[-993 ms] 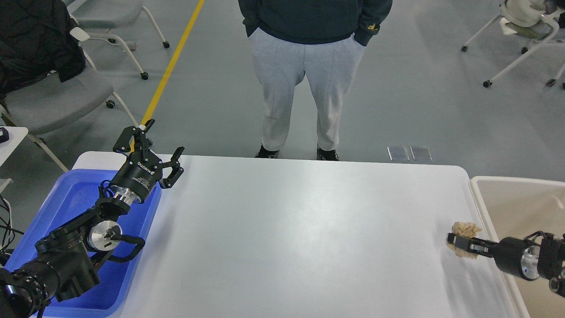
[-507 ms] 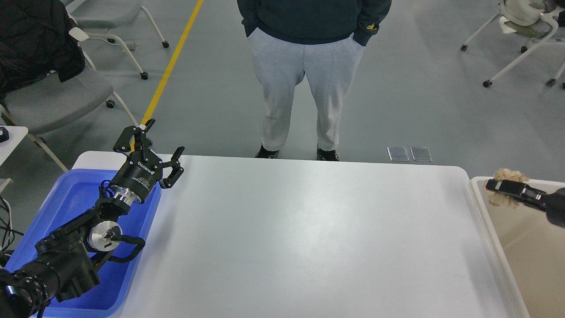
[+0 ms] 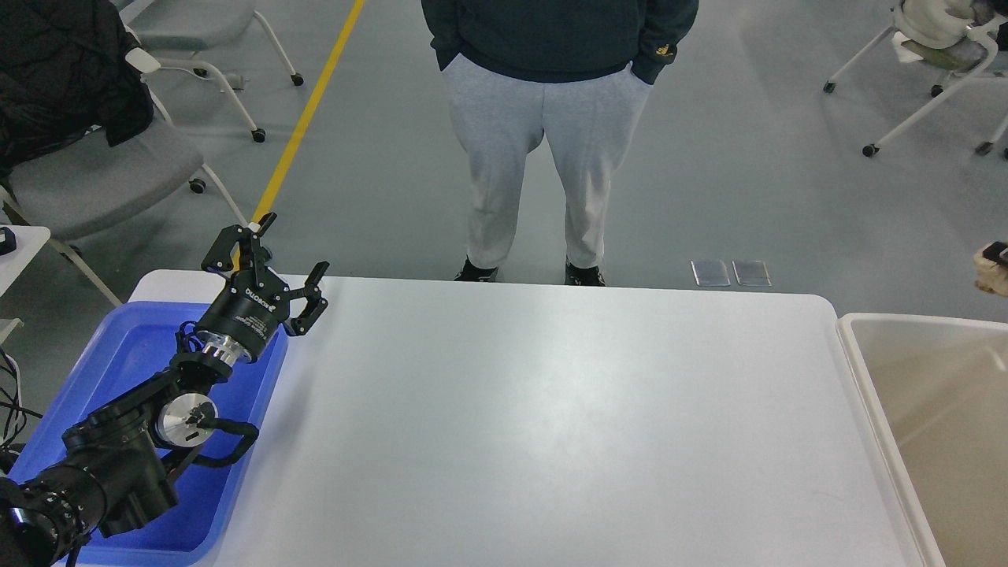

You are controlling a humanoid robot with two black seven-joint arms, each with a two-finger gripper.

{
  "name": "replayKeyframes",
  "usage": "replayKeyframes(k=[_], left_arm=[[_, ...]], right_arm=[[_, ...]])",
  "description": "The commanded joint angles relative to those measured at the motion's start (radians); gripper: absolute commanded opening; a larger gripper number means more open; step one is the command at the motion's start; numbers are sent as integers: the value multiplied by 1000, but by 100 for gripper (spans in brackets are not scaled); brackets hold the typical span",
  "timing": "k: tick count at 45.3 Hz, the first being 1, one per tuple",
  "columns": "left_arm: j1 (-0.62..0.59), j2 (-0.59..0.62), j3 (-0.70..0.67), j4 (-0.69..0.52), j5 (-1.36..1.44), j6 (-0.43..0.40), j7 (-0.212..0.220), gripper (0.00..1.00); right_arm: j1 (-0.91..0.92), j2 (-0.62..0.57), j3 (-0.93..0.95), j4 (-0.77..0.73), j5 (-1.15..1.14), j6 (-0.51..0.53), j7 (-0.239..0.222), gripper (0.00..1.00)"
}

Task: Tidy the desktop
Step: 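Lift the paper ball with the right gripper and carry it into the beige bin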

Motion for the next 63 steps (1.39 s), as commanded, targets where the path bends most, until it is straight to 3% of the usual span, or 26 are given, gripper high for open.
replayKeyframes(k=[1,5,13,25,35,53,54,55,56,57,63], left_arm=[[0,0,0,0,0,0,0,100],[0,0,0,1,0,0,0,100],[0,0,0,0,-1,0,0,100],[0,0,0,0,0,0,0,100],[0,1,0,0,0,0,0,100],[0,0,0,0,0,0,0,100],[0,0,0,1,0,0,0,100],[0,0,0,0,0,0,0,100],[0,0,0,0,0,0,0,100],[0,0,0,0,-1,0,0,100],[0,0,0,1,0,0,0,100]], right_arm=[[-55,62,8,-101,478,18,-273,0],[-74,92,13,-118,647,13,-384,0],[-151,185,91,-169,853,-73,-542,0],[-237,292,381,-173,865,-274,-685,0],[-244,354,438,-183,873,-389,-700,0],[-260,380,507,-213,873,-406,-705,0],[-260,380,507,-215,873,-406,-705,7],[-260,380,507,-216,873,-404,-705,22],[-260,380,506,-221,873,-403,-705,45],[-260,382,507,-223,873,-404,-703,87],[-260,380,507,-223,870,-398,-703,100]])
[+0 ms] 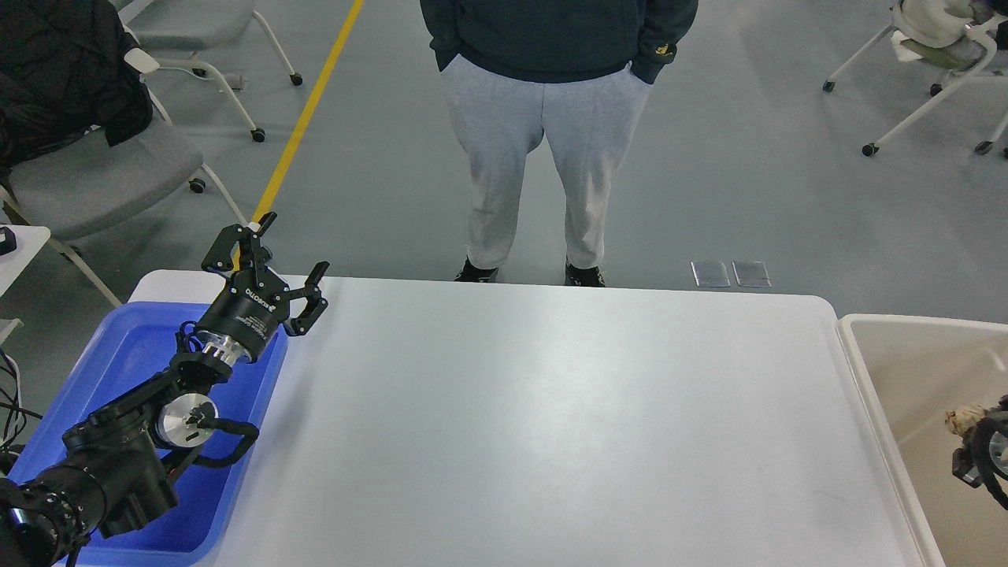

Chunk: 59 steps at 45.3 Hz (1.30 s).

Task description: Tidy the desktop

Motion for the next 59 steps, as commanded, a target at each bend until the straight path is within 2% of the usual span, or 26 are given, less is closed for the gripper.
replayKeyframes(k=[1,28,37,41,52,59], left_arm=[[0,0,0,1,0,0,0,100],[0,0,0,0,-1,0,0,100],[0,0,0,1,-1,0,0,100],[0,1,0,0,0,0,0,100],[0,0,0,0,0,0,0,100],[0,0,0,0,0,0,0,100]], right_arm=[[-4,6,13,-9,-2,-1,-2,100],[15,9,5,-15,-94,0,10,100],[107,3,19,-9,-91,17,8,100],[141,-2,25,-7,-91,97,10,100],[233,-14,164,-3,-87,422,10,100],[266,-8,257,54,-87,631,10,100]])
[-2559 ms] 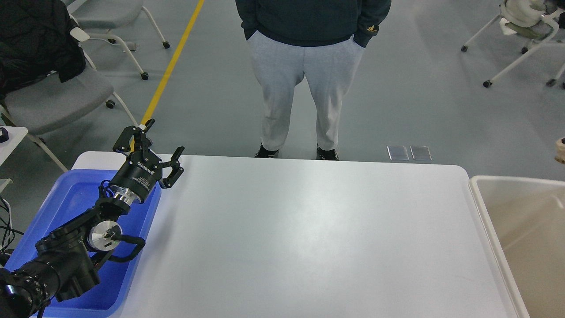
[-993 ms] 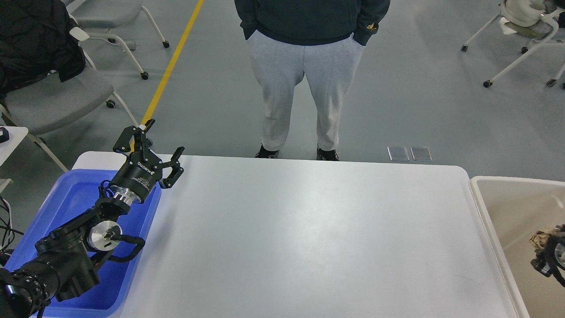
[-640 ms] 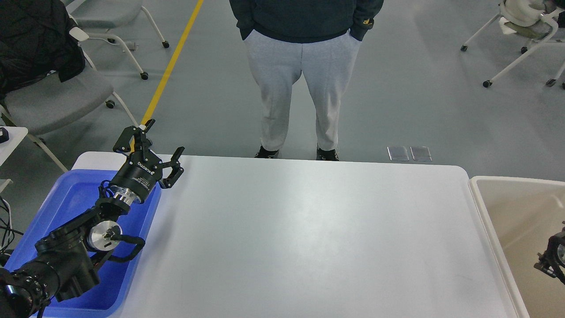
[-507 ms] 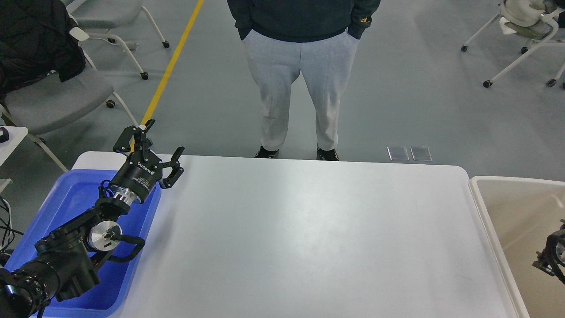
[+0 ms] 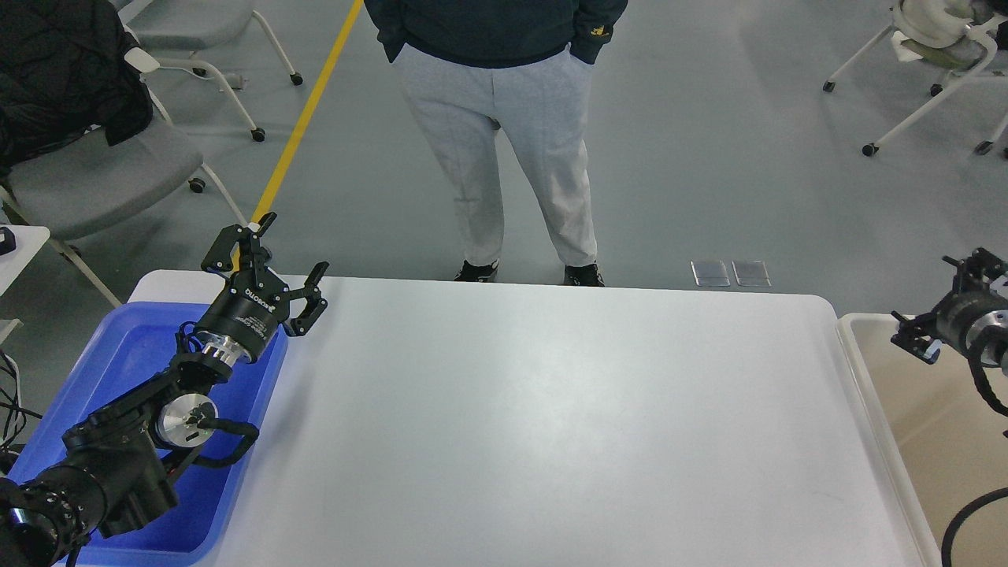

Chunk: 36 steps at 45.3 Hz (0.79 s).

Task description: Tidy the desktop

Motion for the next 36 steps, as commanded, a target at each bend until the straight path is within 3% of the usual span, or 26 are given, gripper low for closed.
replayKeyframes(k=[1,9,14,21,36], left_arm=[[0,0,0,0,1,0,0,100],[0,0,0,0,1,0,0,100],[0,0,0,0,1,0,0,100],[0,0,0,0,1,0,0,100],[0,0,0,0,1,0,0,100]], right_arm=[[68,3,136,63,0,310,0,100],[39,17,240,272,0,429,6,100],[-2,60,266,382,-2,433,67,100],[-28,150,251,388,-14,431,184,100],[-169,253,243,349,-17,429,218,100]])
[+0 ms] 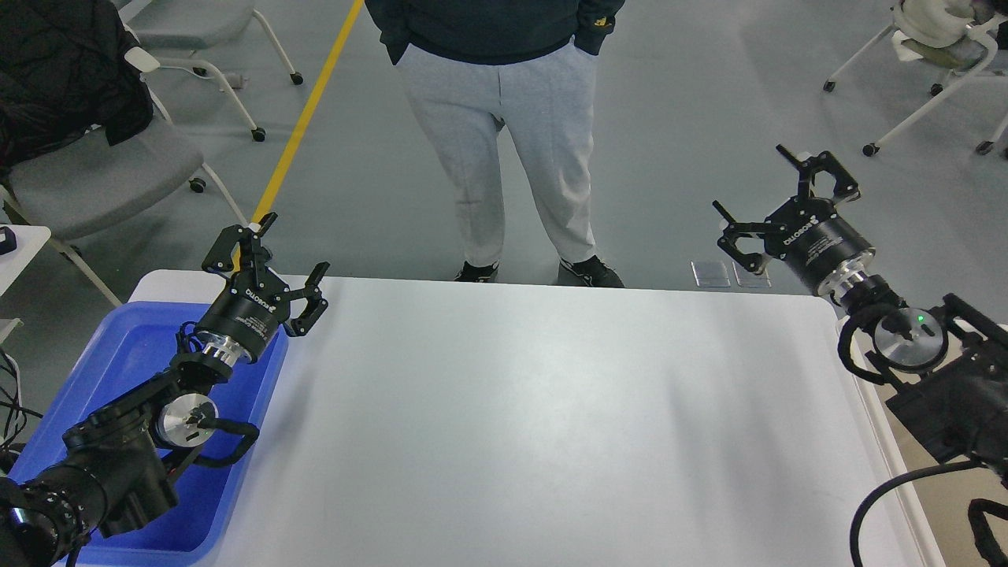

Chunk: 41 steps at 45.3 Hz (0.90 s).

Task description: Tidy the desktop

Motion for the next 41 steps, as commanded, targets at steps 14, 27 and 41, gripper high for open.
replayKeyframes(k=[14,27,41], left_arm=[[0,0,0,0,0,0,0,100],[0,0,0,0,0,0,0,100],[0,0,0,0,0,0,0,100]], right_arm=[[-81,160,-2,-252,-49,4,63,100],[-81,170,-40,-247,-59,11,79,100],[-76,171,-39,-244,-59,15,79,100]])
